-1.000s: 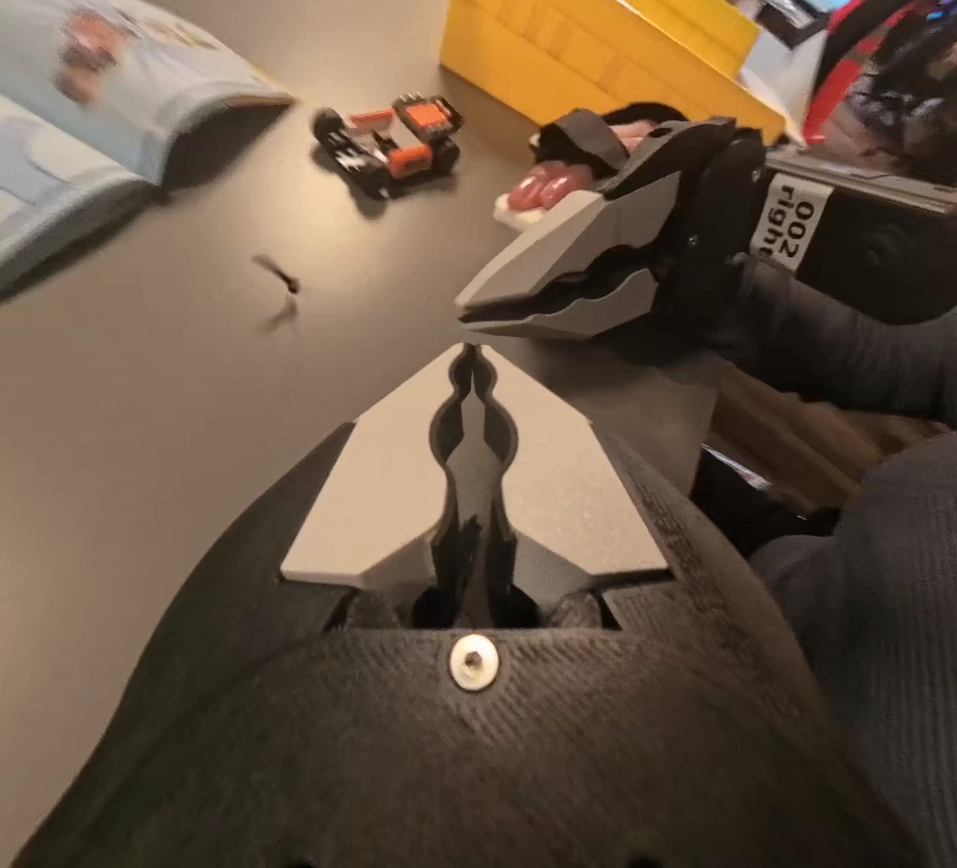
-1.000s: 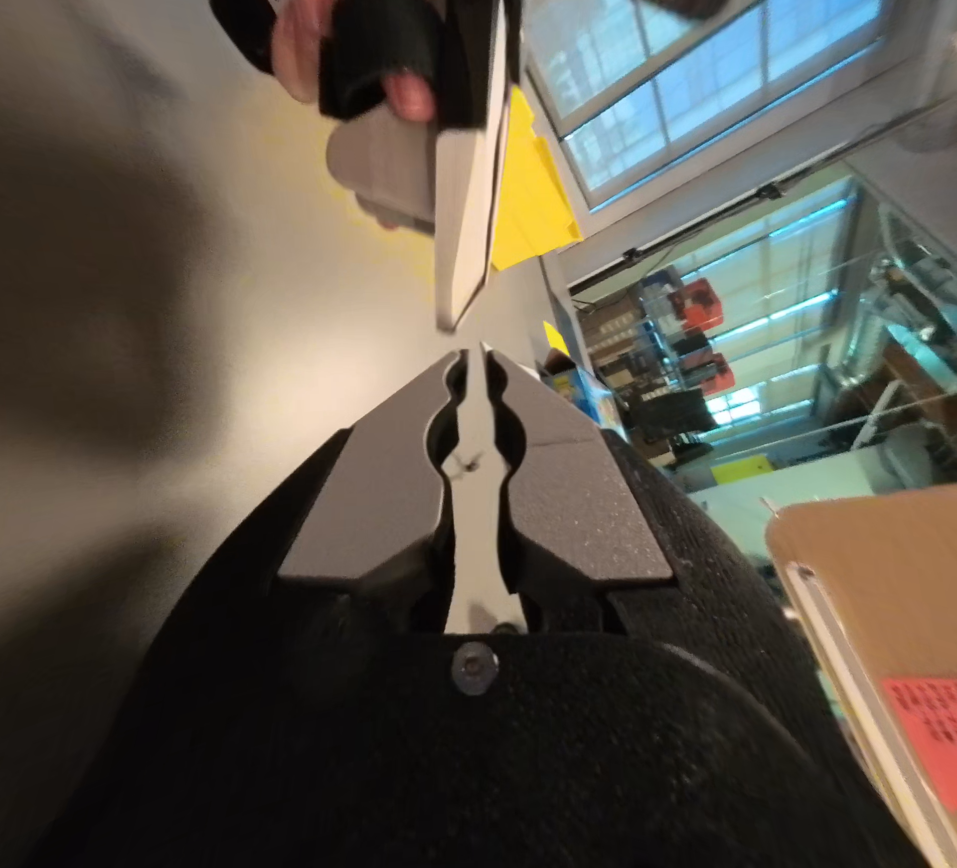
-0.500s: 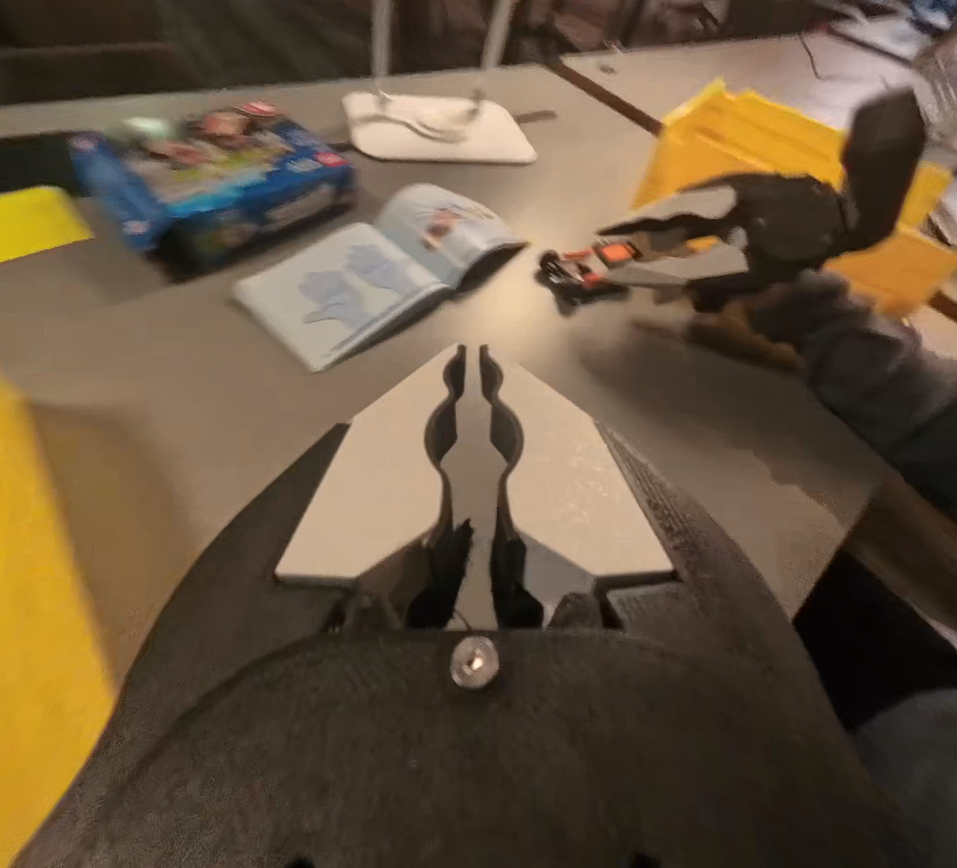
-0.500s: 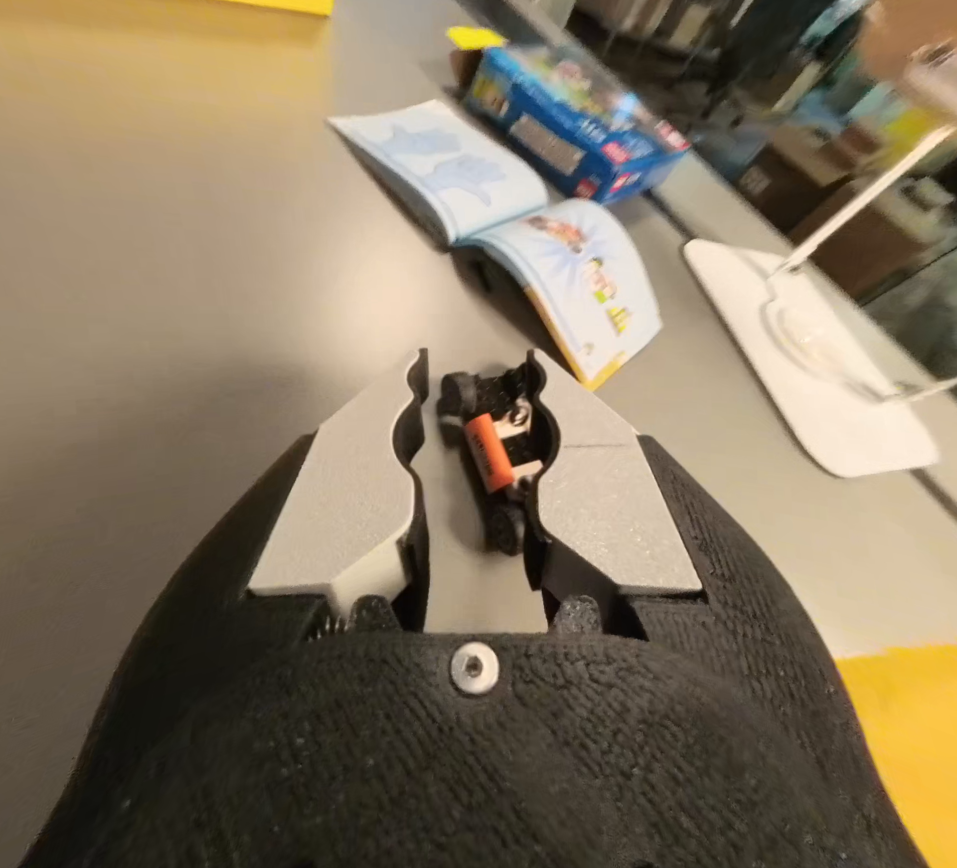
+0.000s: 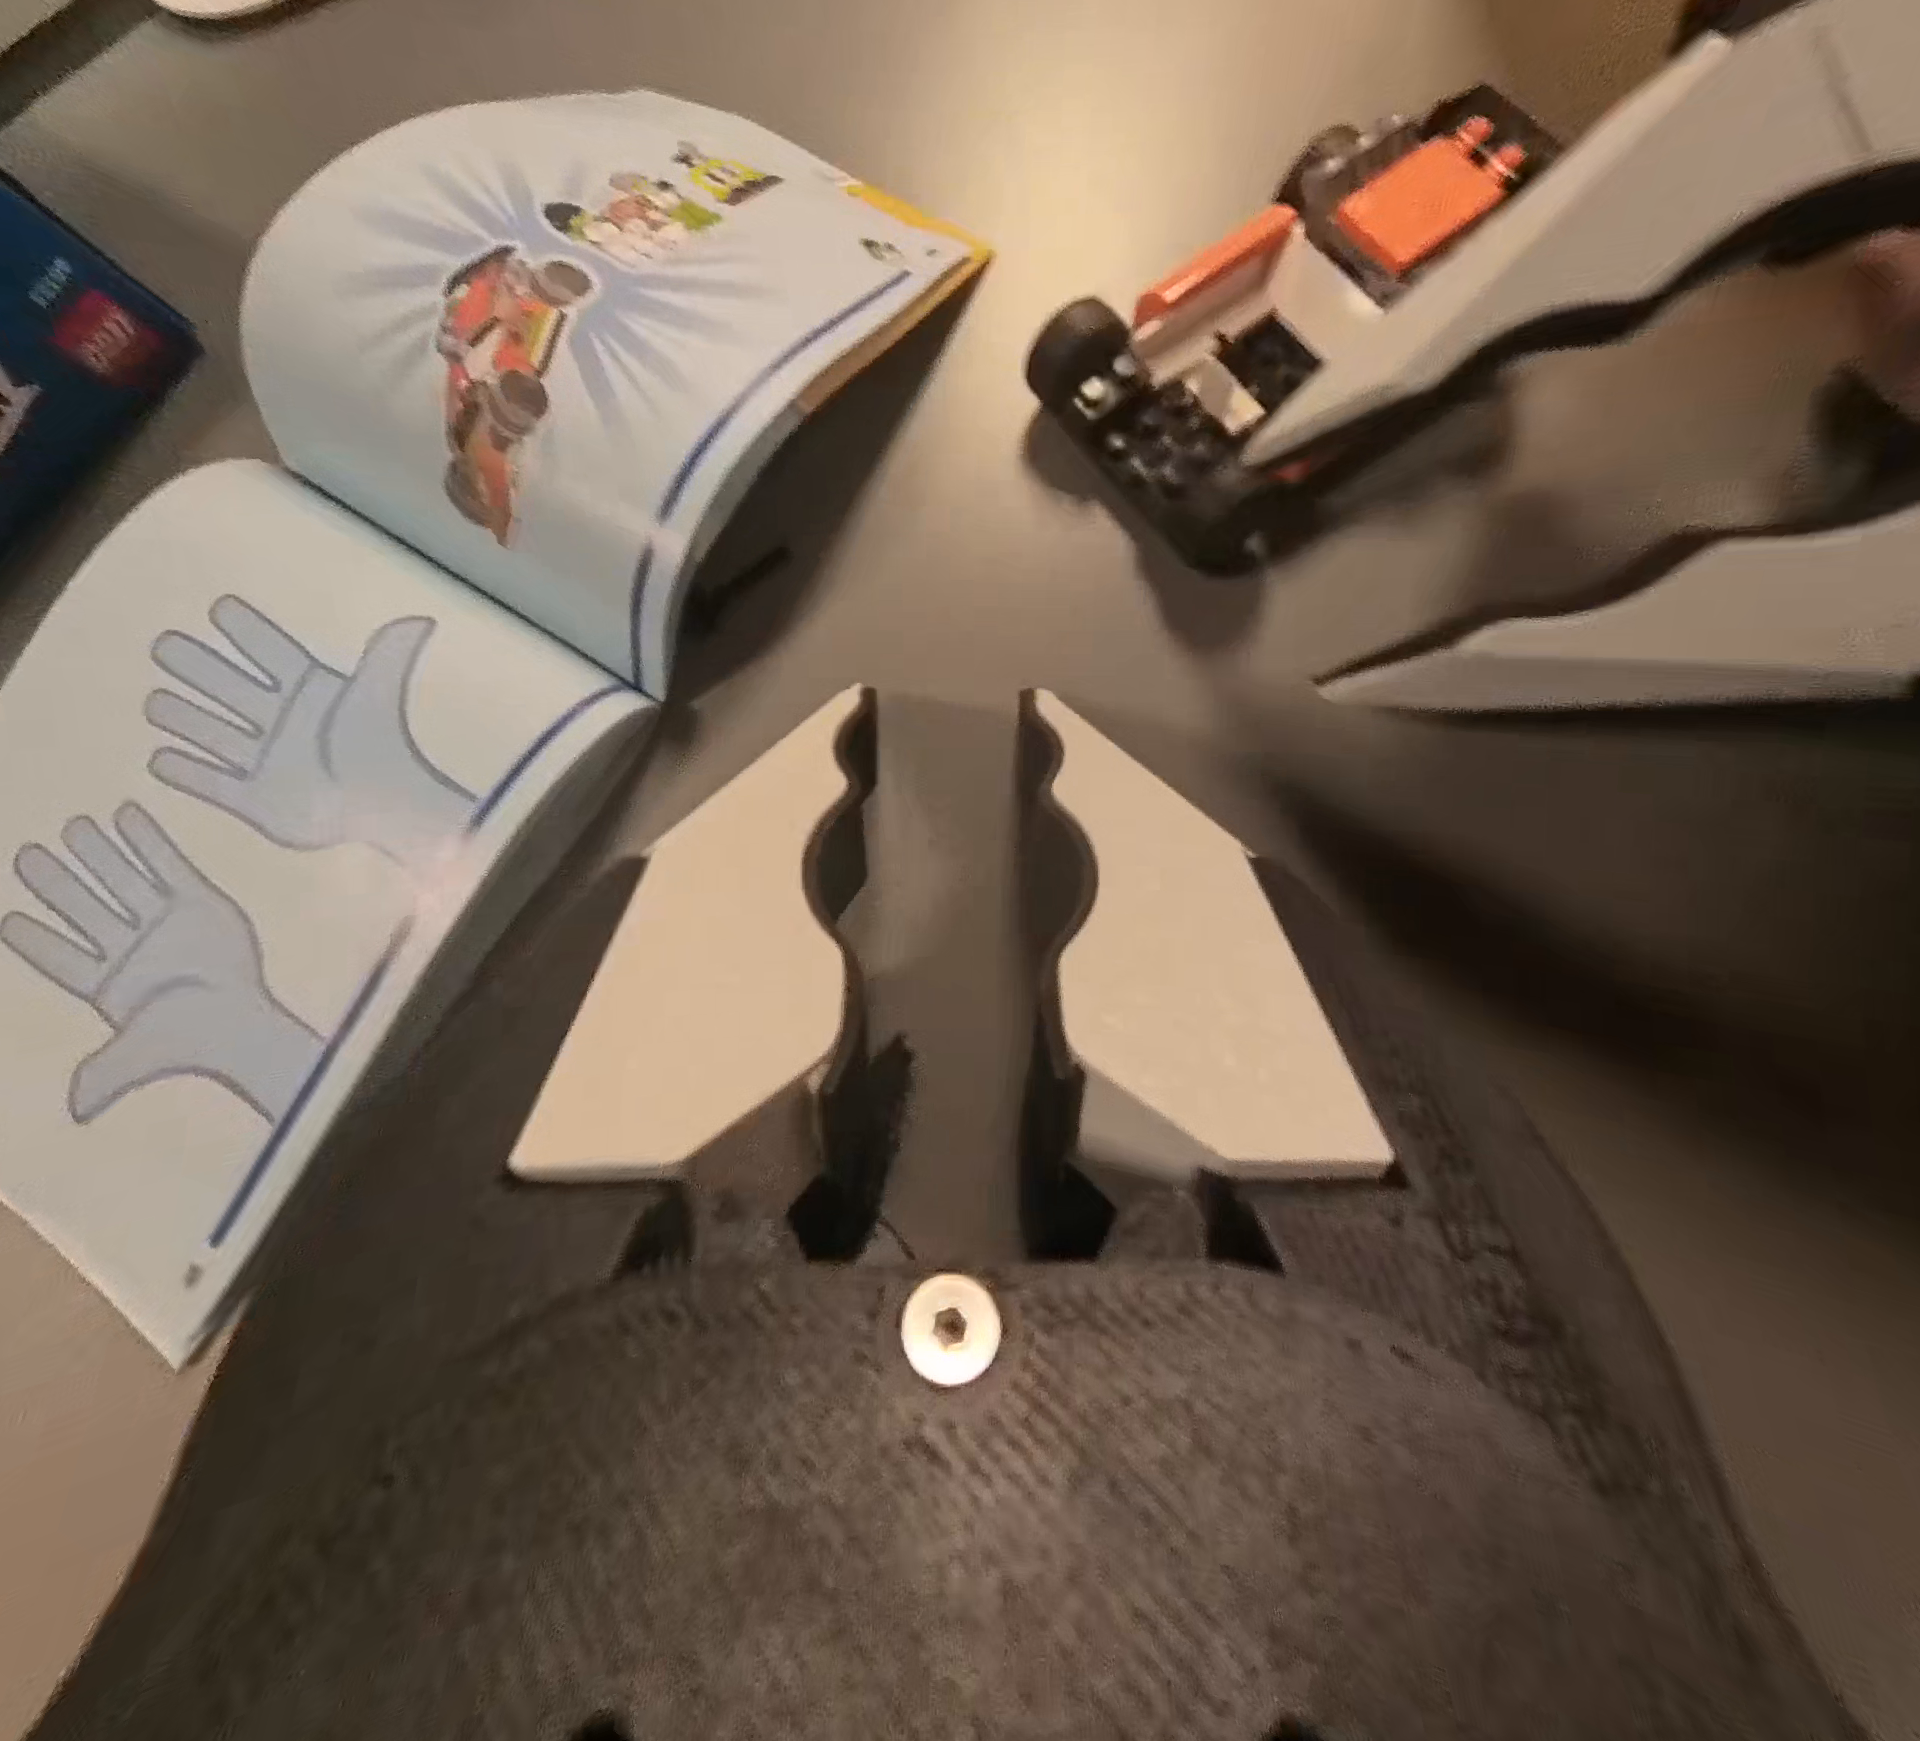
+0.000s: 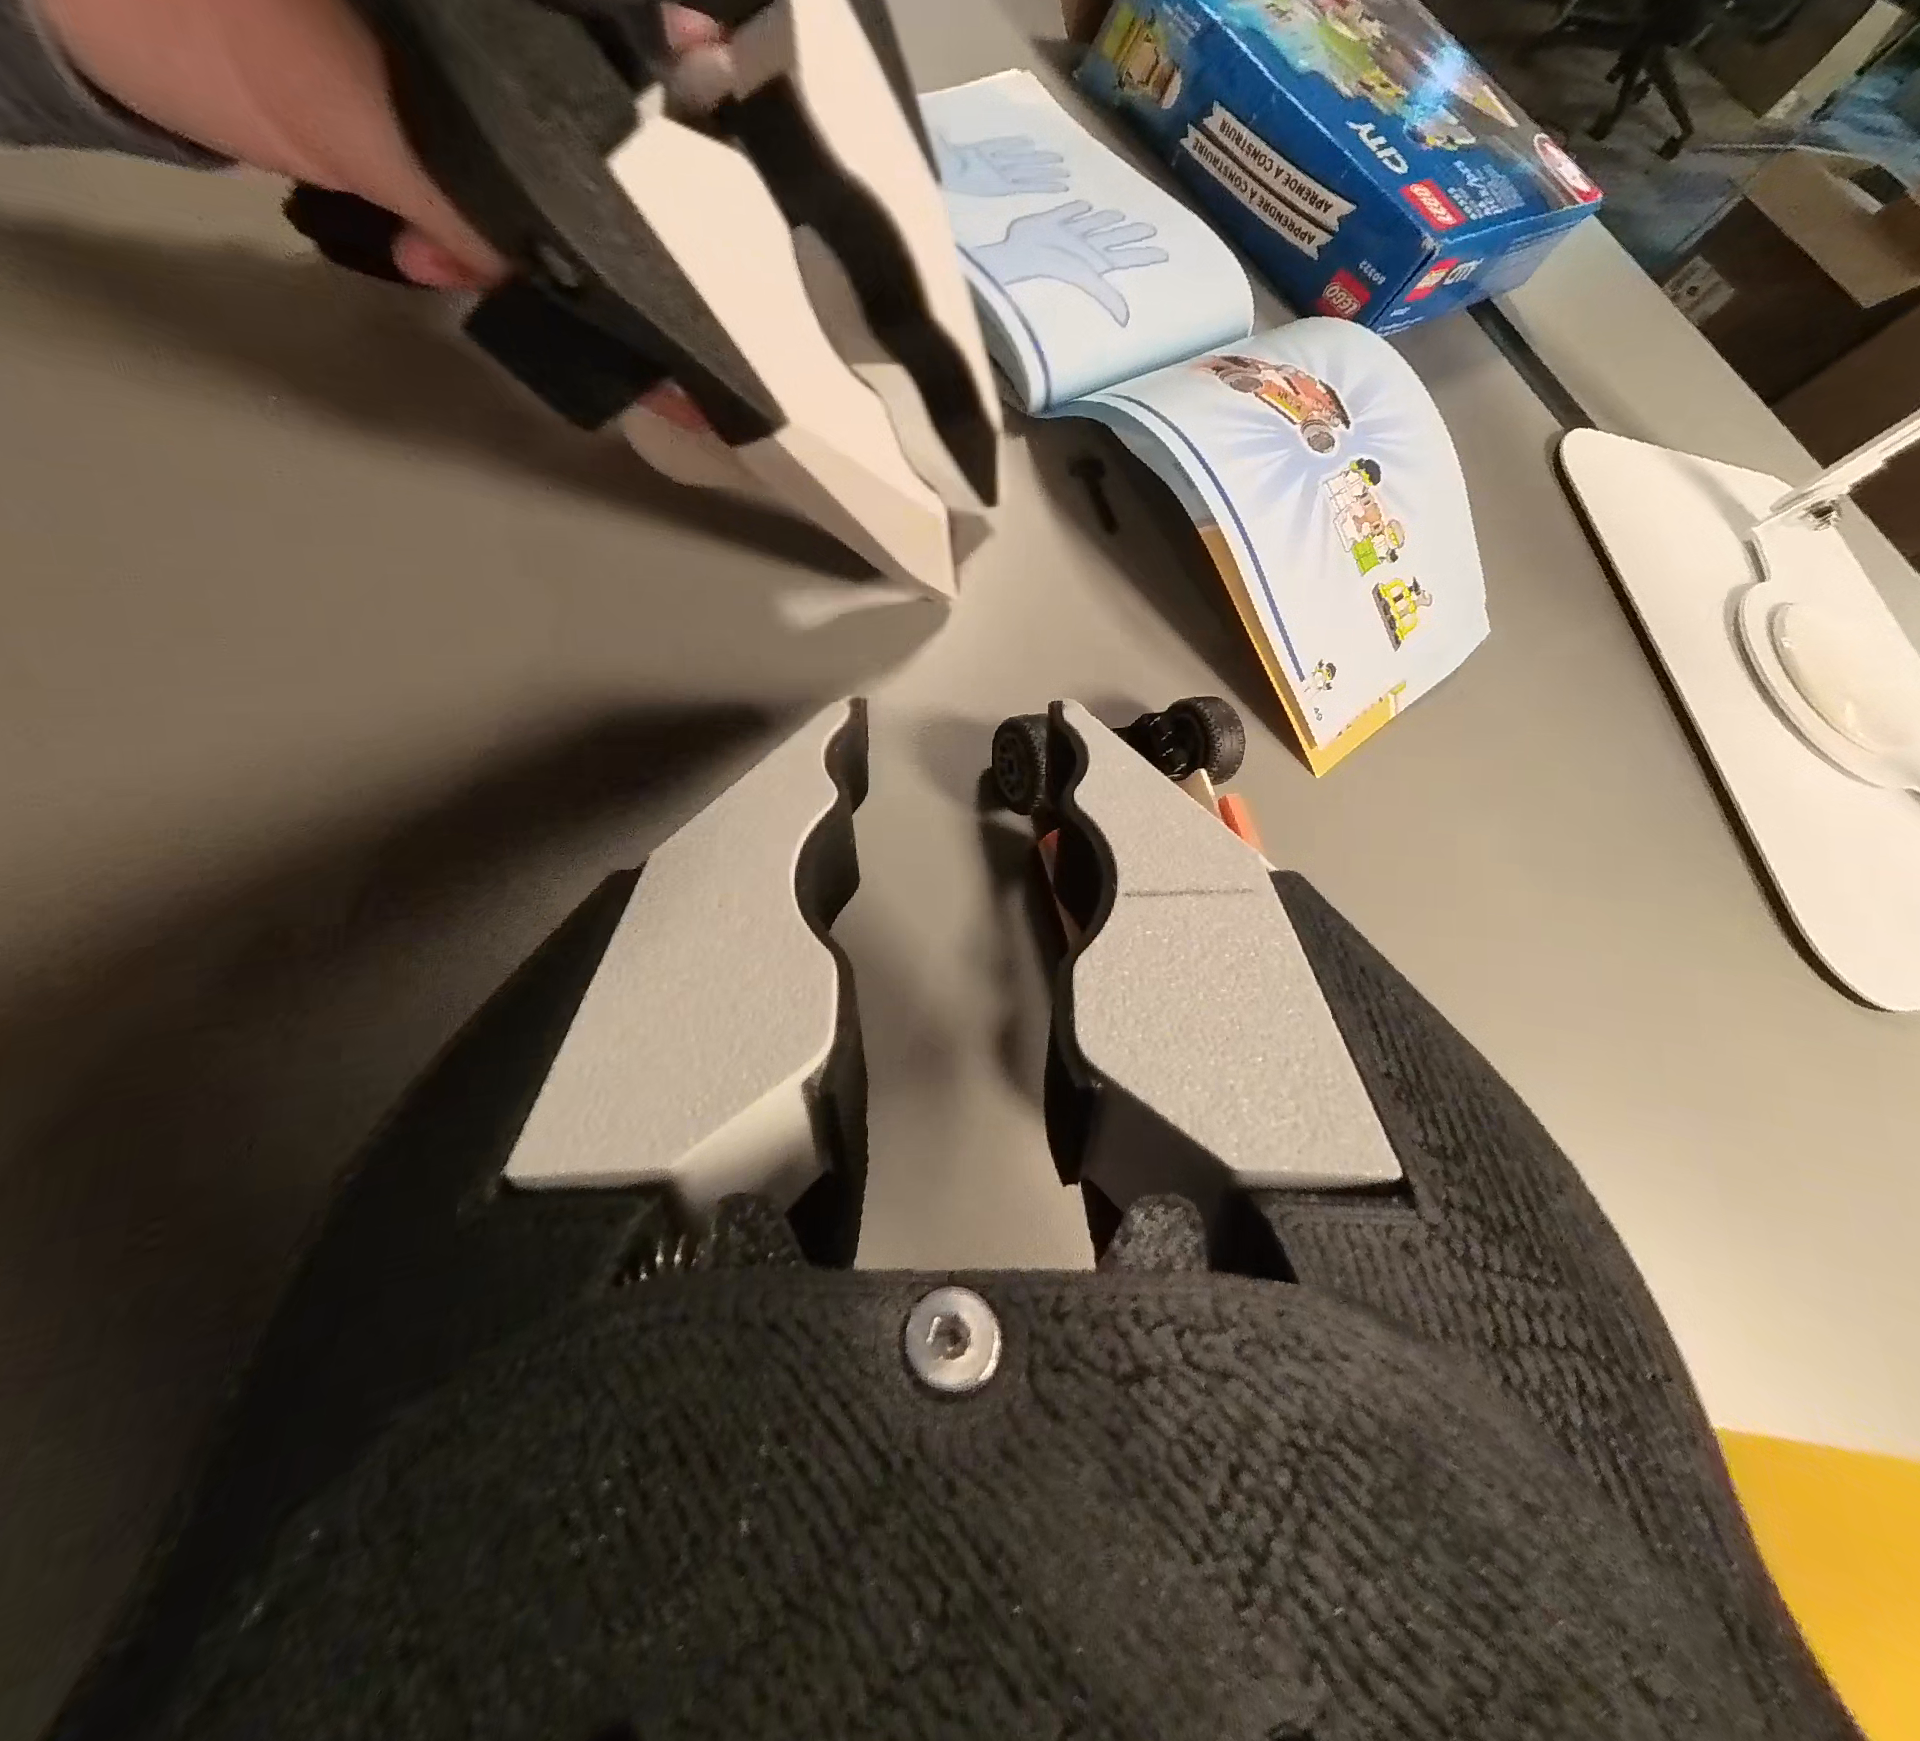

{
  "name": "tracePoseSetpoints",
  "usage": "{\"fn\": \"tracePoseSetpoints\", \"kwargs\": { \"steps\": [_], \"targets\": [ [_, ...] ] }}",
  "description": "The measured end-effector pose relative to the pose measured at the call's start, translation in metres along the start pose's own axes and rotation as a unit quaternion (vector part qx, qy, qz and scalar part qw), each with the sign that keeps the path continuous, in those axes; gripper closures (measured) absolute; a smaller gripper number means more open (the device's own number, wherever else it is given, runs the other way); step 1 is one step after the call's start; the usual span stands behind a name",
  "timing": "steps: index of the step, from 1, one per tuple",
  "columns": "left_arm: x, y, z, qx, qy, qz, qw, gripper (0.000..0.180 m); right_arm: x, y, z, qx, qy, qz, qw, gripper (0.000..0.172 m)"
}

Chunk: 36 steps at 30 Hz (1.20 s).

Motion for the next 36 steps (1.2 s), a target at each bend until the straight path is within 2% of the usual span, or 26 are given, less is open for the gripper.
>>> {"fn": "tracePoseSetpoints", "kwargs": {
  "steps": [3, 6, 10, 13, 17, 26, 32, 36],
  "targets": [
    [0.009, 0.008, -0.007, 0.002, 0.003, 0.023, 1.000, 0.143, 0.001, -0.001, -0.001, -0.002, 0.001, -0.004, 1.000, 0.140],
    [0.014, 0.015, -0.009, 0.037, 0.003, 0.026, 0.999, 0.135, 0.001, -0.002, -0.002, -0.004, 0.004, -0.009, 1.000, 0.141],
    [0.024, 0.026, -0.013, 0.078, 0.012, 0.029, 0.996, 0.132, 0.002, -0.003, -0.003, -0.006, 0.007, -0.016, 1.000, 0.141],
    [0.029, 0.029, -0.019, 0.066, 0.009, 0.025, 0.997, 0.132, 0.002, -0.004, -0.003, -0.004, 0.009, -0.017, 1.000, 0.143],
    [0.024, 0.024, -0.027, 0.018, -0.003, 0.003, 1.000, 0.121, 0.002, -0.004, -0.003, 0.003, 0.011, -0.018, 1.000, 0.143],
    [0.012, 0.012, -0.029, 0.037, -0.038, -0.014, 0.998, 0.147, 0.003, -0.006, -0.005, -0.003, 0.015, -0.027, 1.000, 0.146],
    [0.015, 0.015, -0.040, 0.082, 0.015, -0.006, 0.997, 0.179, 0.003, -0.007, -0.007, -0.008, 0.018, -0.033, 0.999, 0.147],
    [0.016, 0.015, -0.039, 0.113, 0.017, -0.017, 0.993, 0.180, 0.004, -0.007, -0.007, -0.008, 0.017, -0.034, 0.999, 0.148]
  ]
}}
Point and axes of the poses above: each gripper's, where its closed fingertips meet, x out along the fingers, y out of its top, z = x × y across the jaws, the point moved 3 cm from there along -x, back along the fingers, and after that the axes turned 8 degrees about -y, right-handed, at the moved point
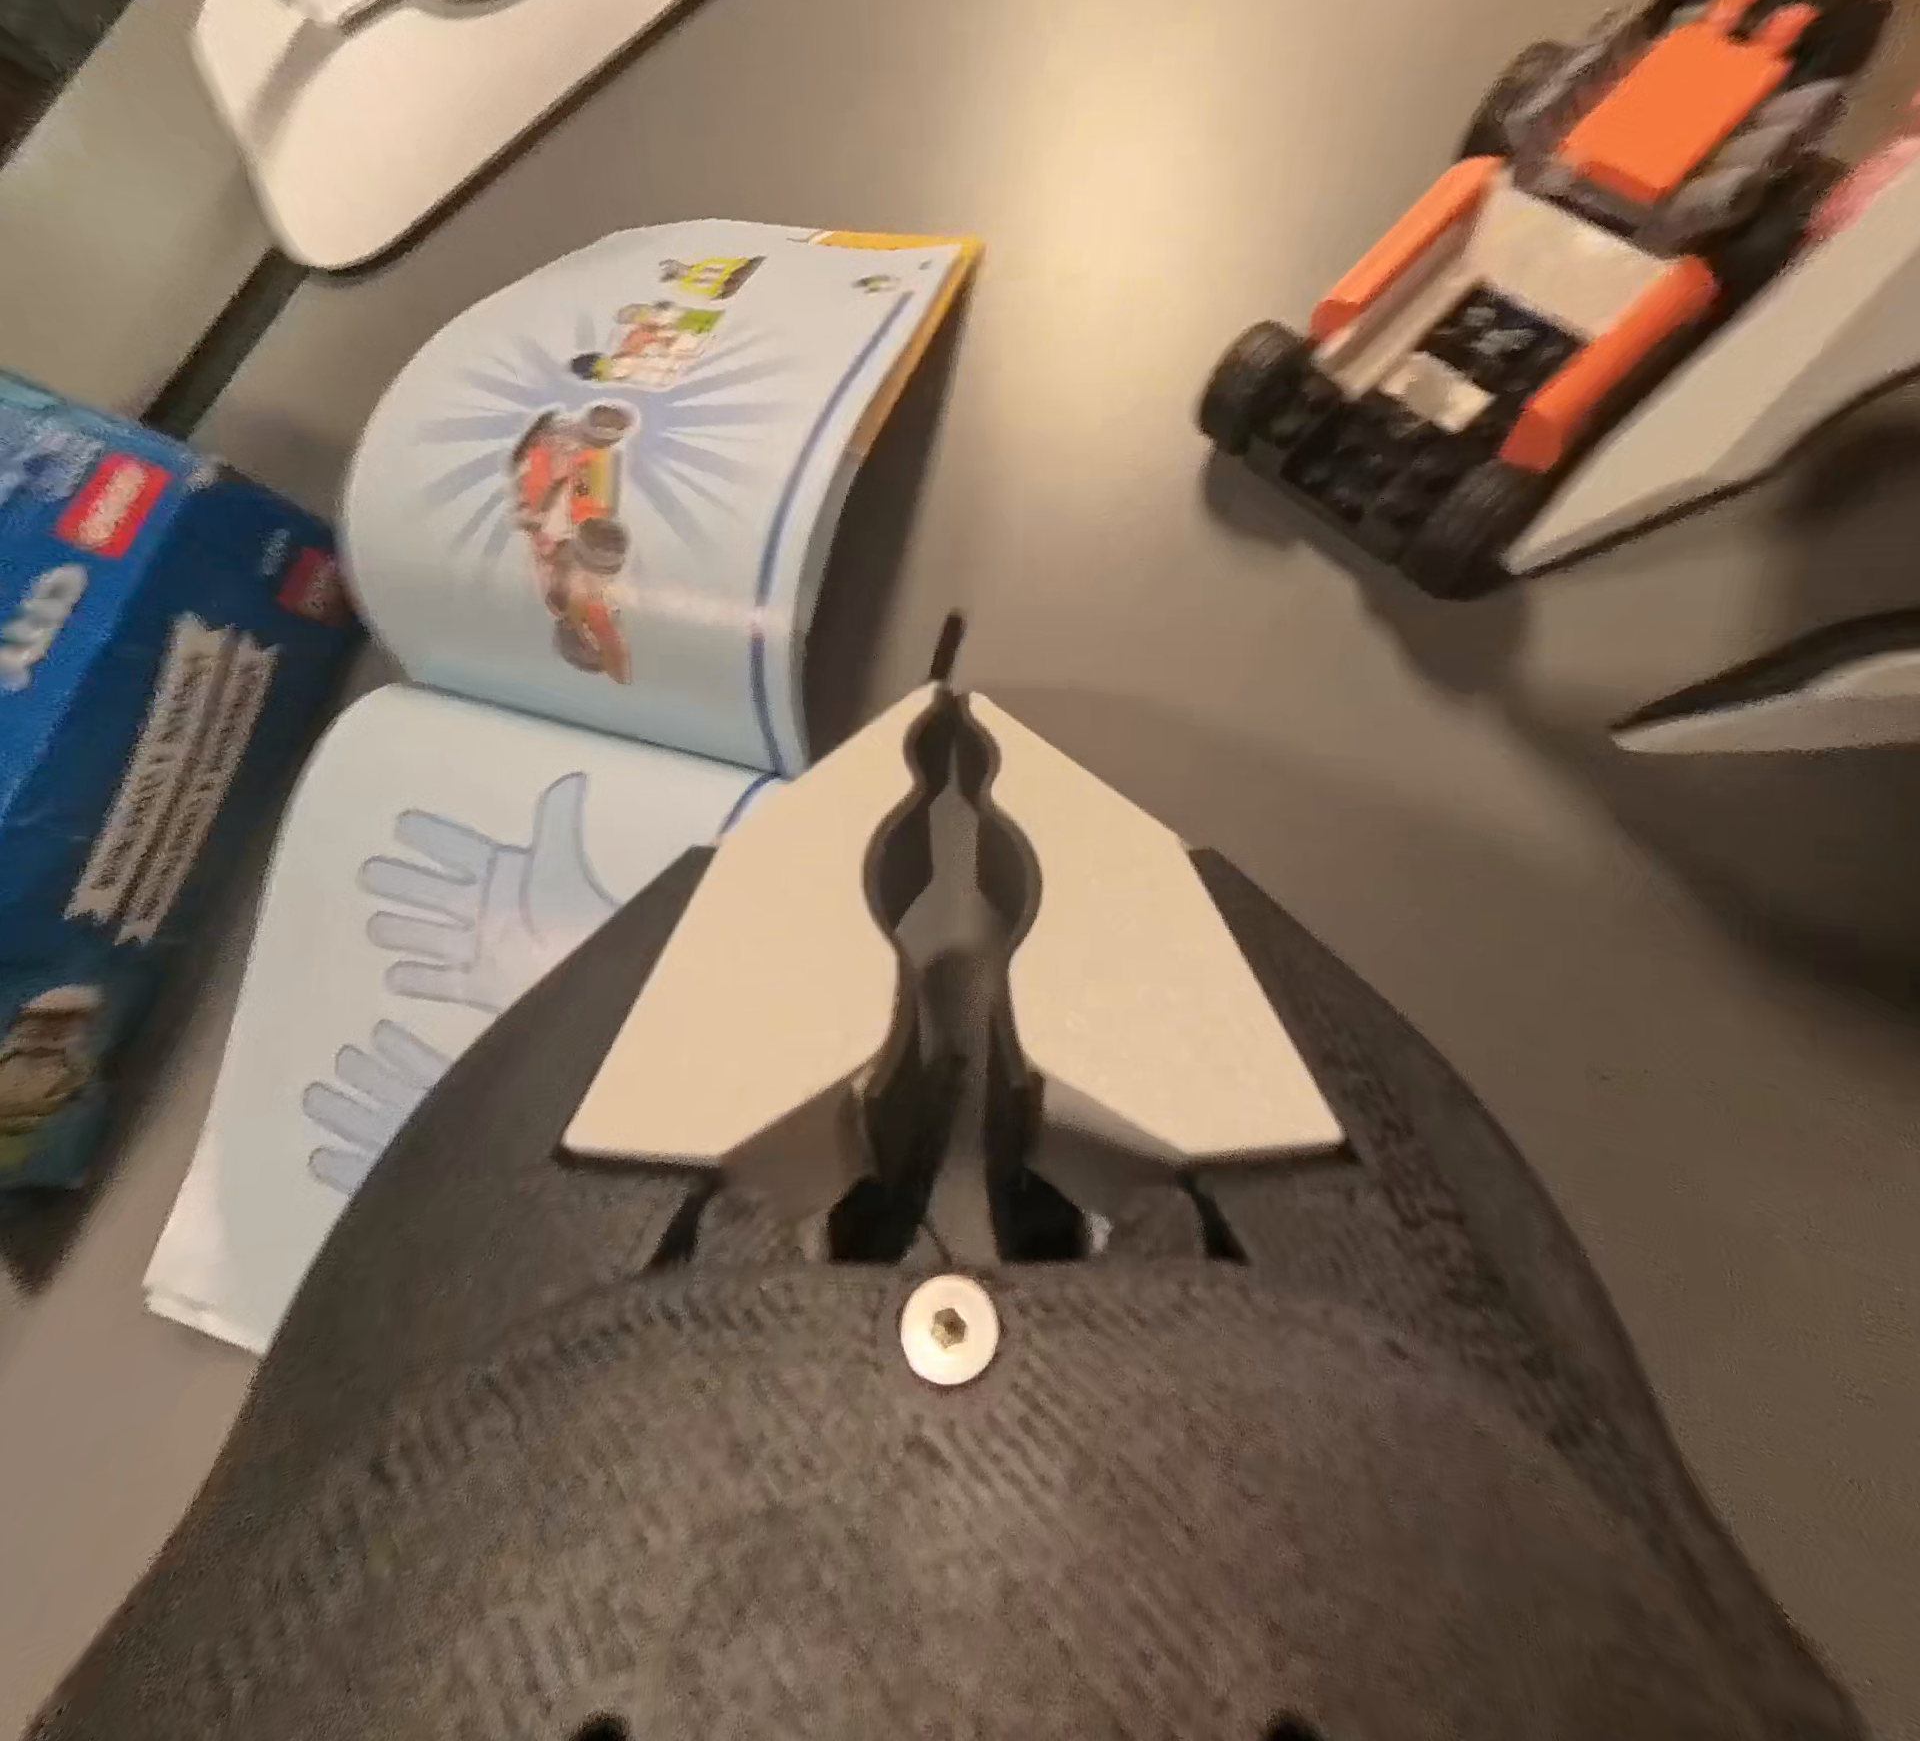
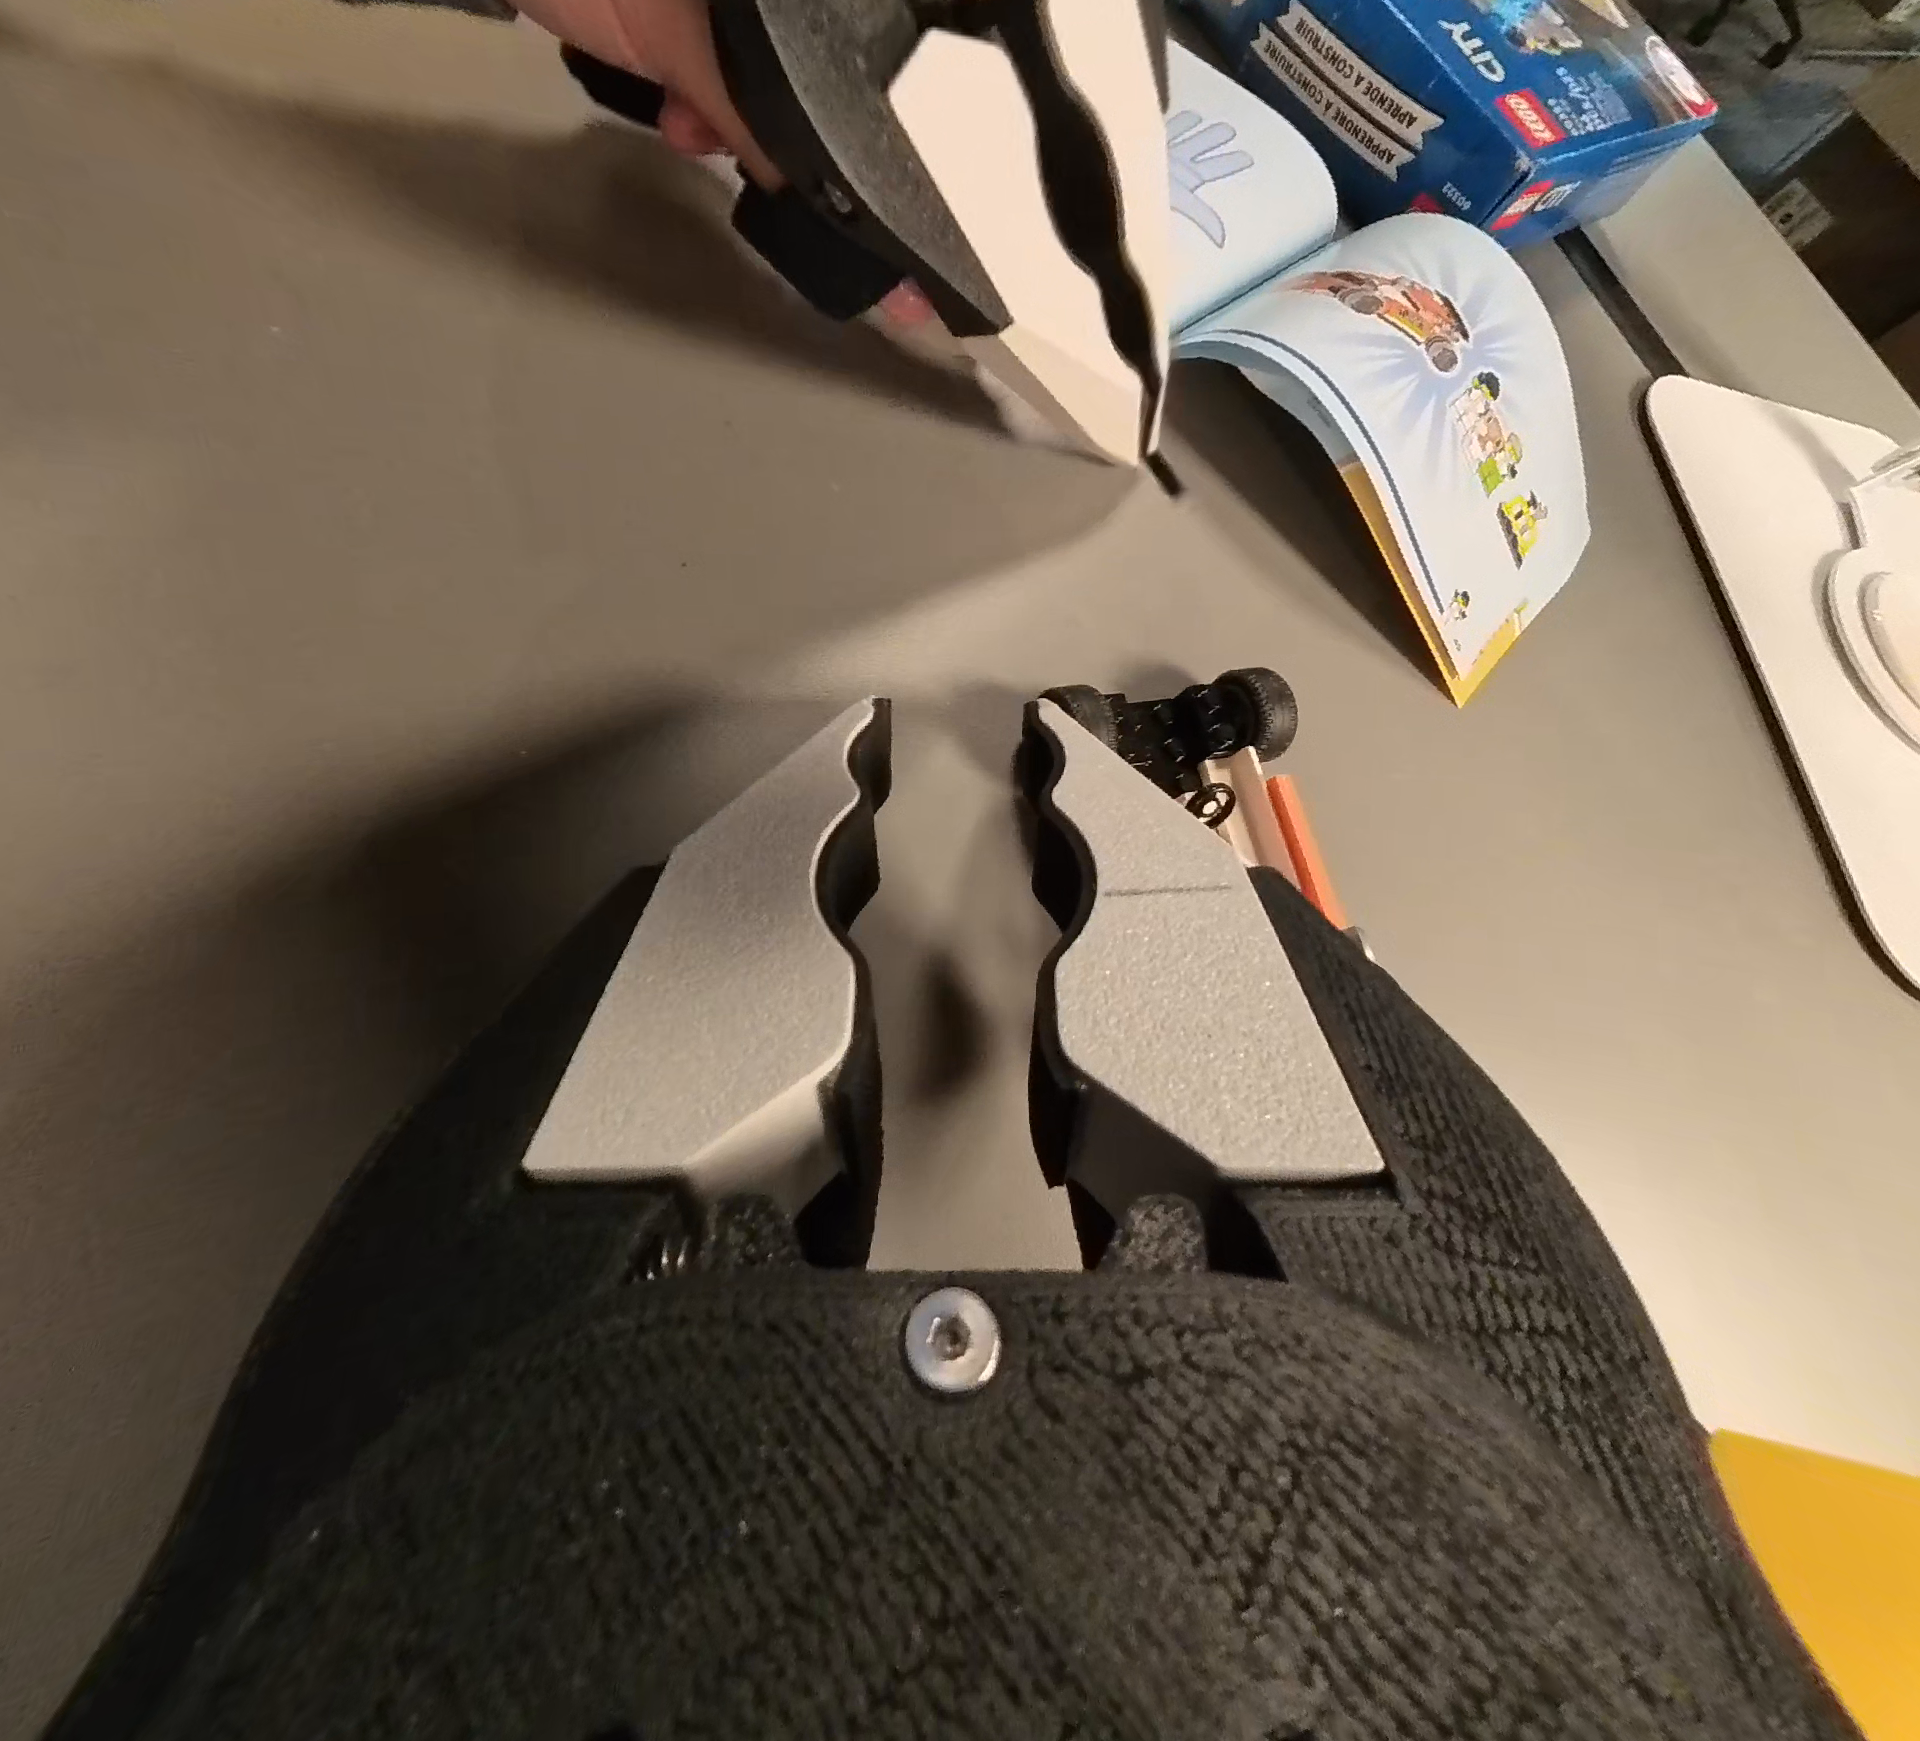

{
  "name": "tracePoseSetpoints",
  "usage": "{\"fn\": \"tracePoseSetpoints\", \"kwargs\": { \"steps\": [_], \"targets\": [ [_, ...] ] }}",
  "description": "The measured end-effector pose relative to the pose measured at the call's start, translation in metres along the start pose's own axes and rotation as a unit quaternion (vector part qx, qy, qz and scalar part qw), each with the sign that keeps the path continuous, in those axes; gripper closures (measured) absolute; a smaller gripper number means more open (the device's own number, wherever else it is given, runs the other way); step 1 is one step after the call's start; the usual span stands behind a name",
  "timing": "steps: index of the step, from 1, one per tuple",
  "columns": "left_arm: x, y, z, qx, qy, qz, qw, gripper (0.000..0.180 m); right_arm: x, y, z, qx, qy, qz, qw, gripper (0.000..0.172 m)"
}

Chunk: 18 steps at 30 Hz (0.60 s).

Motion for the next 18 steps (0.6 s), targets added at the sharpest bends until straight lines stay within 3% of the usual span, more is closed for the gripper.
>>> {"fn": "tracePoseSetpoints", "kwargs": {
  "steps": [6, 10, 14, 18],
  "targets": [
    [-0.014, -0.002, 0.001, 0.031, 0.033, 0.024, 0.999, 0.180, -0.003, 0.004, 0.006, 0.008, -0.015, 0.022, 1.000, 0.151],
    [-0.027, 0.003, -0.005, -0.009, 0.034, 0.066, 0.997, 0.180, -0.003, 0.004, 0.006, 0.014, -0.013, 0.022, 1.000, 0.151],
    [-0.014, 0.002, -0.001, -0.038, -0.032, 0.072, 0.996, 0.160, -0.002, 0.003, 0.005, 0.006, -0.013, 0.017, 1.000, 0.151],
    [-0.004, 0.006, -0.001, -0.026, -0.082, 0.068, 0.994, 0.154, -0.002, 0.003, 0.005, 0.006, -0.012, 0.016, 1.000, 0.151]
  ]
}}
Point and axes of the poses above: each gripper's, where its closed fingertips meet, x out along the fingers, y out of its top, z = x × y across the jaws, the point moved 3 cm from there along -x, back along the fingers, and after that the axes turned 8 degrees about -y, right-handed, at the moved point
